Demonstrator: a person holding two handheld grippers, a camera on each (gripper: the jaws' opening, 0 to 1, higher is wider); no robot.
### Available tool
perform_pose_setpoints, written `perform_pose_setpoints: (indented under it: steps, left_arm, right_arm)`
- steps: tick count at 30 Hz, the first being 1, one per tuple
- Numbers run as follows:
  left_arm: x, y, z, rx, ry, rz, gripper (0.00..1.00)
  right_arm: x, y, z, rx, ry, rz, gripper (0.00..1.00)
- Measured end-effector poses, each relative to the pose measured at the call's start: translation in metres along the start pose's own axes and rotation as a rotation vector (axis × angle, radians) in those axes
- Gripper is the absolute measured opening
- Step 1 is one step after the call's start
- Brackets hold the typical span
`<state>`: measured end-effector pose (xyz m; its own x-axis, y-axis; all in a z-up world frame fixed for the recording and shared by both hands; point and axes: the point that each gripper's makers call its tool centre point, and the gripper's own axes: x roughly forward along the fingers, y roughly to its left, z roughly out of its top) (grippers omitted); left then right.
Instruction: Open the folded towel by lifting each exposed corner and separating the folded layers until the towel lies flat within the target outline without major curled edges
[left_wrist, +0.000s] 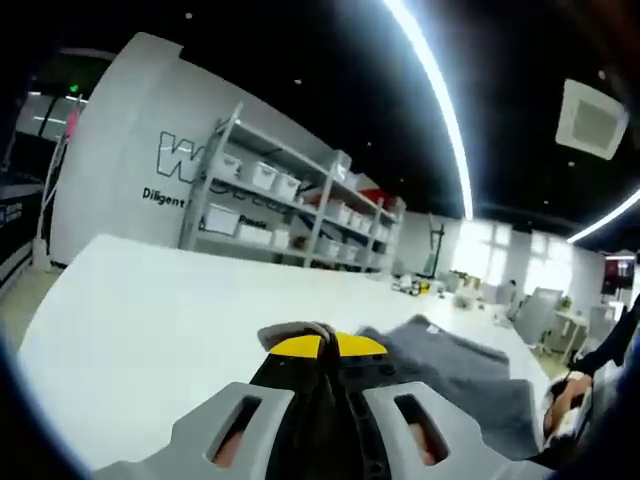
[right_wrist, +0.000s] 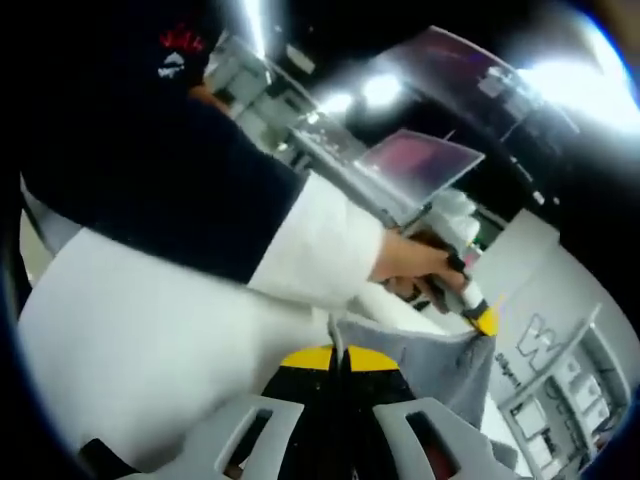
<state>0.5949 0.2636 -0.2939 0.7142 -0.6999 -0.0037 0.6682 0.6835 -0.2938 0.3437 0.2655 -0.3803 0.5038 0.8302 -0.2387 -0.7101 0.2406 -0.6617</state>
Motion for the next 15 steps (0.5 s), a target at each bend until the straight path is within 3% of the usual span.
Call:
perform_pose_setpoints:
  steps: [3,7,11,15]
  left_arm:
    - [-0.001,0.007,-0.001,0.014,0.02,0.034,0.02]
    - [-0.009,0.031,-0.012,0.118,0.122,0.191,0.02]
    - [-0.015,0.032,-0.017,0.166,0.164,0.241,0.02]
    - [-0.022,0.037,-0.02,0.184,0.191,0.28,0.02]
  right_arm:
    - [0.011,0.001,0.0,0.004,0.014,0.0,0.0]
    - [0.02,0.006,0.004,-0.015,0.007,0.002,0.0]
    - [0.029,0.011,0.008,-0.059,0.013,0.002,0.0]
    - [0.032,0.01,0.012,-0.027,-0.003,0.008,0.0]
